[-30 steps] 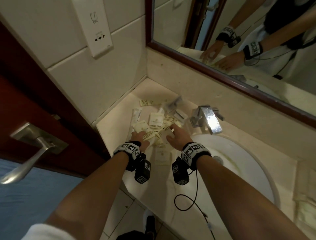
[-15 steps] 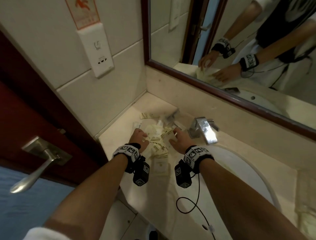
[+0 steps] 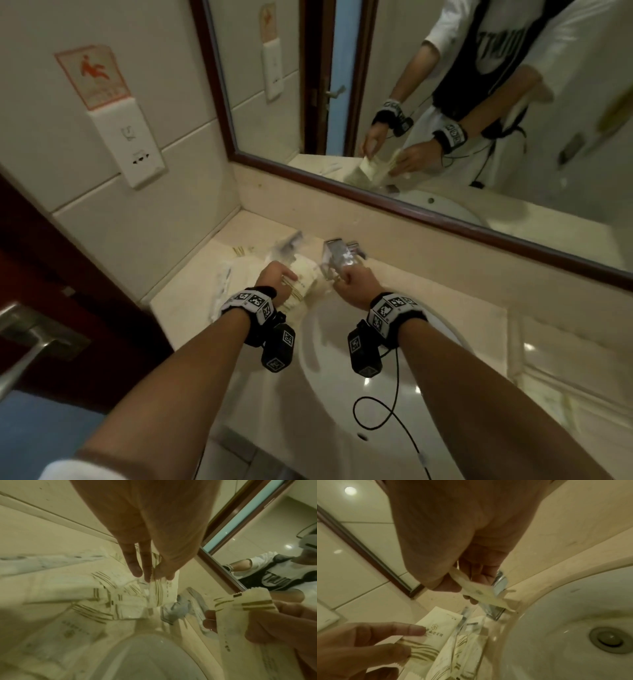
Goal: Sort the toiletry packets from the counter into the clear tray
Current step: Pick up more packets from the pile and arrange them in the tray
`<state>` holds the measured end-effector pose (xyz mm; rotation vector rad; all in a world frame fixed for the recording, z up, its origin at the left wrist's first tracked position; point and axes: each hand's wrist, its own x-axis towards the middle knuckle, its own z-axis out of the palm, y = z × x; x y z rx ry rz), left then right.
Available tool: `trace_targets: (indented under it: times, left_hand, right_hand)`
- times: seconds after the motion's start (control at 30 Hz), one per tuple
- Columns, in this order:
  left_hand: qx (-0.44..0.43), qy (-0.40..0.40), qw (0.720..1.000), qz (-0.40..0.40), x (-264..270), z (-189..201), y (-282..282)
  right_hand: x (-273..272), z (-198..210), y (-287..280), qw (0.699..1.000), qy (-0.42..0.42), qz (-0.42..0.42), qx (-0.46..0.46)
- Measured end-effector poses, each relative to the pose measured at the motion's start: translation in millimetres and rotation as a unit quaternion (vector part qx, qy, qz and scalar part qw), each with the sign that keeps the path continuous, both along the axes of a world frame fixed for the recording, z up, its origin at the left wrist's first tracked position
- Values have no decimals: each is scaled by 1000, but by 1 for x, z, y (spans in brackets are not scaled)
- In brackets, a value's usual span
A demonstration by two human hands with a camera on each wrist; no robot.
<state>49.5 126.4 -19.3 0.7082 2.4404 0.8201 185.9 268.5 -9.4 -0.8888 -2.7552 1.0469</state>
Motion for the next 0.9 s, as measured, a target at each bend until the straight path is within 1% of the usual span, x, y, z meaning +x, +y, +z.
trace_targets:
  times: [0.07, 0.17, 0.23, 0.3, 0.43, 0.53, 0.63, 0.77, 0.9]
  left_hand:
    - [3, -4, 999, -33, 18, 4, 16]
    - [2, -7, 998, -61, 47, 8, 41]
    - [9, 0, 996, -84, 73, 12, 62]
    - [19, 3, 996, -92, 88, 15, 71]
    - [17, -11, 991, -134, 124, 18, 102]
    - [5, -5, 986, -164, 153, 23, 123]
    - [14, -5, 985, -173, 183, 28, 140]
    - [20, -6, 981, -194, 216, 31, 159]
    - [26, -17, 975, -219, 245, 31, 179]
  right_hand:
    - [24, 5, 9, 1000, 7, -23, -9]
    - [64, 10, 25, 997, 31, -64, -27]
    - [98, 14, 37, 993, 35, -106, -35]
    - [118, 15, 44, 990, 33, -130, -45]
    - [173, 19, 61, 979, 40, -191, -49]
    - [208, 20, 73, 976, 38, -214, -30]
    - [237, 19, 83, 973, 37, -228, -15]
    - [270, 14, 93, 958, 77, -275, -28]
    - [304, 9, 107, 946, 103, -306, -8]
